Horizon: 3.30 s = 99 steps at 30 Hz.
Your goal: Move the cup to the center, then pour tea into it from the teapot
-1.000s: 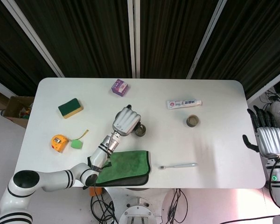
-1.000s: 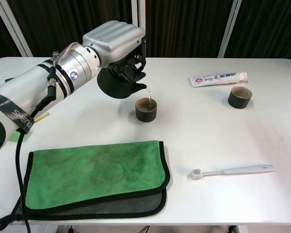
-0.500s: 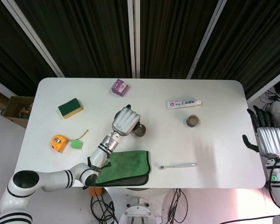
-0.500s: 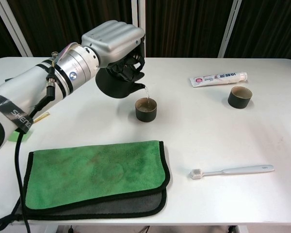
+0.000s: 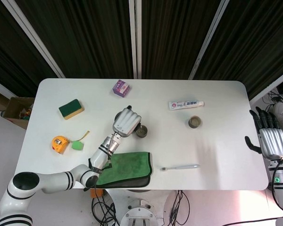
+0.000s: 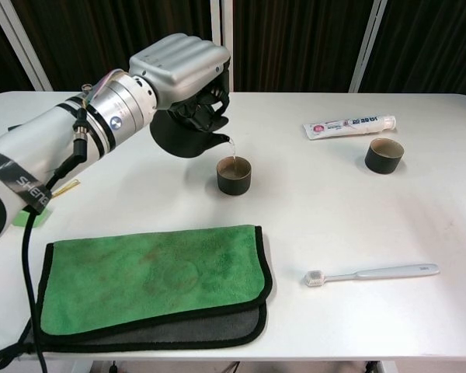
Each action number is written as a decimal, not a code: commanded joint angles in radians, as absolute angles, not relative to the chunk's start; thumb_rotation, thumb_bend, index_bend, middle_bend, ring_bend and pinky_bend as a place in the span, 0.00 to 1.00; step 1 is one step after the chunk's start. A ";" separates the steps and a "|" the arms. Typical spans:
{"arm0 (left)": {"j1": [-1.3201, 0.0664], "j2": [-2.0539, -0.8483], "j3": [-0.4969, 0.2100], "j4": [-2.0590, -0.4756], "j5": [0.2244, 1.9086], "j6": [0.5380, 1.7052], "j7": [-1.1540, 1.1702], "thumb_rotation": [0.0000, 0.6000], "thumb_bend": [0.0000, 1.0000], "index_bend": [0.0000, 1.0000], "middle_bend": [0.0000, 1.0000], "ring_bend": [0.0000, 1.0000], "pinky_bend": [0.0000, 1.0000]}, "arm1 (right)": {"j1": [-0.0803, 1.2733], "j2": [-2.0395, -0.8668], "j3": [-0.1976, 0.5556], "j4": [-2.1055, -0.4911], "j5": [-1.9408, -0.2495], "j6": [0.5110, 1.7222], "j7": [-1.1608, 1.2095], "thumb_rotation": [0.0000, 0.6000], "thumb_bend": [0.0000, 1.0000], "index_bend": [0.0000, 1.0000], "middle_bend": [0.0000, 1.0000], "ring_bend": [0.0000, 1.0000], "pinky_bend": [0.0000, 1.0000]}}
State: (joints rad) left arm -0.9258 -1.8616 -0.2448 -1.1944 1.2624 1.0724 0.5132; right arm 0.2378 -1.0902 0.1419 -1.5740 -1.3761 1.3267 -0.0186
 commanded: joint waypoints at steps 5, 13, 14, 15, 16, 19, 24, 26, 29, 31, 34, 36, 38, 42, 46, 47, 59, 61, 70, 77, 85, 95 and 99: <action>-0.926 -1.866 -0.245 -1.187 1.264 1.075 0.517 1.00 0.34 1.00 1.00 1.00 0.46 | 0.238 -1.089 0.141 -1.573 -1.375 1.326 -0.019 1.00 0.33 0.00 0.00 0.00 0.00; -0.926 -1.866 -0.241 -1.180 1.270 1.075 0.524 1.00 0.34 1.00 1.00 1.00 0.46 | 0.236 -1.086 0.142 -1.575 -1.375 1.328 -0.017 1.00 0.33 0.00 0.00 0.00 0.00; -0.926 -1.866 -0.241 -1.181 1.271 1.076 0.525 1.00 0.34 1.00 1.00 1.00 0.46 | 0.236 -1.086 0.142 -1.575 -1.374 1.328 -0.016 1.00 0.33 0.00 0.00 0.00 0.00; -0.926 -1.866 -0.241 -1.182 1.271 1.076 0.526 1.00 0.34 1.00 1.00 1.00 0.46 | 0.236 -1.086 0.142 -1.574 -1.374 1.328 -0.017 1.00 0.33 0.00 0.00 0.00 0.00; -0.925 -1.866 -0.241 -1.182 1.271 1.077 0.526 1.00 0.34 1.00 1.00 1.00 0.46 | 0.236 -1.086 0.142 -1.574 -1.374 1.328 -0.017 1.00 0.33 0.00 0.00 0.00 0.00; -0.925 -1.865 -0.239 -1.183 1.276 1.081 0.530 1.00 0.34 1.00 1.00 1.00 0.46 | 0.236 -1.086 0.143 -1.574 -1.373 1.329 -0.018 1.00 0.33 0.00 0.00 0.00 0.00; -0.923 -1.864 -0.237 -1.187 1.280 1.081 0.528 1.00 0.34 1.00 1.00 1.00 0.46 | 0.236 -1.088 0.143 -1.574 -1.373 1.330 -0.020 1.00 0.33 0.00 0.00 0.00 0.00; -0.923 -1.864 -0.237 -1.187 1.280 1.081 0.528 1.00 0.34 1.00 1.00 1.00 0.46 | 0.236 -1.088 0.143 -1.574 -1.372 1.329 -0.020 1.00 0.33 0.00 0.00 0.00 0.00; -0.922 -1.863 -0.238 -1.188 1.280 1.081 0.528 1.00 0.34 1.00 1.00 1.00 0.46 | 0.235 -1.088 0.142 -1.574 -1.373 1.329 -0.020 1.00 0.33 0.00 0.00 0.00 0.00; -0.921 -1.862 -0.238 -1.190 1.279 1.080 0.528 1.00 0.34 1.00 1.00 1.00 0.46 | 0.236 -1.088 0.142 -1.575 -1.373 1.330 -0.020 1.00 0.33 0.00 0.00 0.00 0.00; -0.921 -1.862 -0.238 -1.191 1.280 1.081 0.531 1.00 0.34 1.00 1.00 1.00 0.46 | 0.236 -1.088 0.141 -1.577 -1.376 1.330 -0.021 1.00 0.33 0.00 0.00 0.00 0.00; -0.920 -1.862 -0.237 -1.190 1.280 1.081 0.531 1.00 0.34 1.00 1.00 1.00 0.46 | 0.236 -1.088 0.141 -1.577 -1.376 1.330 -0.021 1.00 0.33 0.00 0.00 0.00 0.00; -0.920 -1.862 -0.238 -1.190 1.280 1.081 0.532 1.00 0.34 1.00 1.00 1.00 0.46 | 0.236 -1.089 0.141 -1.576 -1.376 1.330 -0.021 1.00 0.33 0.00 0.00 0.00 0.00; -0.918 -1.863 -0.240 -1.191 1.278 1.081 0.528 1.00 0.34 1.00 1.00 1.00 0.46 | 0.236 -1.090 0.141 -1.575 -1.375 1.329 -0.021 1.00 0.33 0.00 0.00 0.00 0.00; -0.912 -1.864 -0.253 -1.207 1.255 1.072 0.497 1.00 0.34 1.00 1.00 1.00 0.46 | 0.237 -1.091 0.141 -1.573 -1.374 1.327 -0.021 1.00 0.33 0.00 0.00 0.00 0.00; -0.910 -1.863 -0.257 -1.213 1.248 1.068 0.488 1.00 0.34 1.00 1.00 1.00 0.46 | 0.237 -1.091 0.141 -1.573 -1.373 1.326 -0.021 1.00 0.33 0.00 0.00 0.00 0.00; -0.898 -1.872 -0.296 -1.228 1.216 1.075 0.389 1.00 0.35 1.00 1.00 1.00 0.46 | 0.237 -1.093 0.140 -1.574 -1.371 1.325 -0.027 1.00 0.33 0.00 0.00 0.00 0.00; -0.895 -1.873 -0.310 -1.235 1.214 1.084 0.355 1.00 0.34 1.00 1.00 1.00 0.46 | 0.238 -1.092 0.141 -1.574 -1.370 1.323 -0.028 1.00 0.33 0.00 0.00 0.00 0.00; -0.858 -1.838 -0.377 -1.315 1.198 1.137 0.193 1.00 0.35 1.00 1.00 1.00 0.46 | 0.248 -1.095 0.142 -1.578 -1.372 1.312 -0.035 1.00 0.33 0.00 0.00 0.00 0.00; -0.800 -1.790 -0.359 -1.342 1.174 1.142 0.116 1.00 0.35 1.00 1.00 1.00 0.46 | 0.251 -1.097 0.140 -1.585 -1.371 1.309 -0.049 1.00 0.33 0.00 0.00 0.00 0.00; -0.733 -1.786 -0.297 -1.252 1.211 1.162 -0.012 1.00 0.35 1.00 1.00 1.00 0.45 | 0.250 -1.092 0.139 -1.600 -1.366 1.309 -0.069 1.00 0.33 0.00 0.00 0.00 0.00; -0.693 -1.834 -0.232 -1.060 1.303 1.200 -0.144 1.00 0.35 1.00 1.00 1.00 0.46 | 0.249 -1.094 0.136 -1.610 -1.359 1.309 -0.087 1.00 0.33 0.00 0.00 0.00 0.00; -0.686 -1.853 -0.218 -1.002 1.319 1.199 -0.174 1.00 0.35 1.00 1.00 1.00 0.46 | 0.248 -1.092 0.136 -1.616 -1.359 1.312 -0.092 1.00 0.33 0.00 0.00 0.00 0.00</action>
